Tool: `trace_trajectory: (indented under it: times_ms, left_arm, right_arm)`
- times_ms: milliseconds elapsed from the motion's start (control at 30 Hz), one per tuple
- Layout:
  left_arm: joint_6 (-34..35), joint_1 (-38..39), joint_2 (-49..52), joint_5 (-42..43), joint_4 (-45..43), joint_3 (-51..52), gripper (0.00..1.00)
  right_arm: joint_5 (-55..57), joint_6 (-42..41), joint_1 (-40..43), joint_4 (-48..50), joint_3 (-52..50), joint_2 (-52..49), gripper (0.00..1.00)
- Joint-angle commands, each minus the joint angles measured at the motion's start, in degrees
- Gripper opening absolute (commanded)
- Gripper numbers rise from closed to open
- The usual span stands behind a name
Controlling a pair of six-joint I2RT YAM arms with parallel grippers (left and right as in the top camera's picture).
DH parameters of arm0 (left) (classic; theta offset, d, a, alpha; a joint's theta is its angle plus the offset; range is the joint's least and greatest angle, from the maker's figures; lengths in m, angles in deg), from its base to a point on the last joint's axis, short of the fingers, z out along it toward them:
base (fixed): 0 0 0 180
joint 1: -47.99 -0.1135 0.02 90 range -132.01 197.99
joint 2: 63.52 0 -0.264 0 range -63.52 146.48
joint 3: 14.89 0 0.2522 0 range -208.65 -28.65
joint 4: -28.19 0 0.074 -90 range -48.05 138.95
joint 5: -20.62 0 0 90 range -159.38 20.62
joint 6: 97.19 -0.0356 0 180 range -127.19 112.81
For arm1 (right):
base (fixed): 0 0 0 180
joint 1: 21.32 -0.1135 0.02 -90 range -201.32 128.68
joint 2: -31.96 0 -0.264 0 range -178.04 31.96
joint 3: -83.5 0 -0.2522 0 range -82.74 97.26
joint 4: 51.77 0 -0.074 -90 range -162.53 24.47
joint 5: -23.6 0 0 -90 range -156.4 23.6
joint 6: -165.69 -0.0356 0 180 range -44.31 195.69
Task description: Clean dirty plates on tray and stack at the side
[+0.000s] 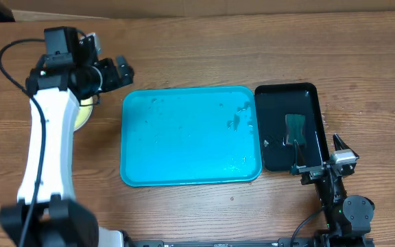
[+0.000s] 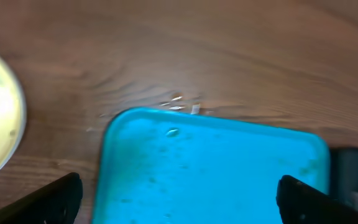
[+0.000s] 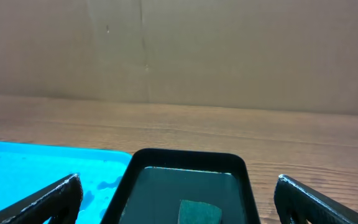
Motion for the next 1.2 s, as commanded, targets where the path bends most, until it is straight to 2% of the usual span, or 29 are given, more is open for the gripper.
trace_trajectory:
  times_ms: [0,400,567,700,767,933,1167]
  left_arm:
    - [-1.5,3.7,-7.7,0.0,-0.2,0.2,1.0]
    - [-1.5,5.4,-23.5,0.0,0.4,0.4,1.0]
    - [-1.5,5.4,-31.2,0.0,0.4,3.5,1.0]
    - [-1.6,5.3,-40.1,-0.6,0.1,11.4,1.0]
    - [-1.5,5.3,-45.5,-3.5,0.0,16.6,1.0]
    - [-1.5,5.3,-62.1,-5.8,-1.9,32.3,0.99]
    - [-0.2,5.3,-82.1,-5.8,-16.0,50.4,1.0]
  right_arm:
    - [-0.3,0.2,-0.3,0.3,-0.6,0.6,1.0]
    - [-0.3,0.2,-0.3,0.3,-0.6,0.6,1.0]
    - [-0.3,0.2,-0.3,0.3,-0.6,0.6,1.0]
    - [-0.3,0.2,-0.3,0.3,-0.6,0.6,1.0]
    - [-0.3,0.2,-0.3,0.3,-0.6,0.6,1.0]
    - [-0.3,0.2,-0.3,0.3,-0.6,0.6,1.0]
    - [-0.3,0.2,-0.3,0.3,-0.6,0.6,1.0]
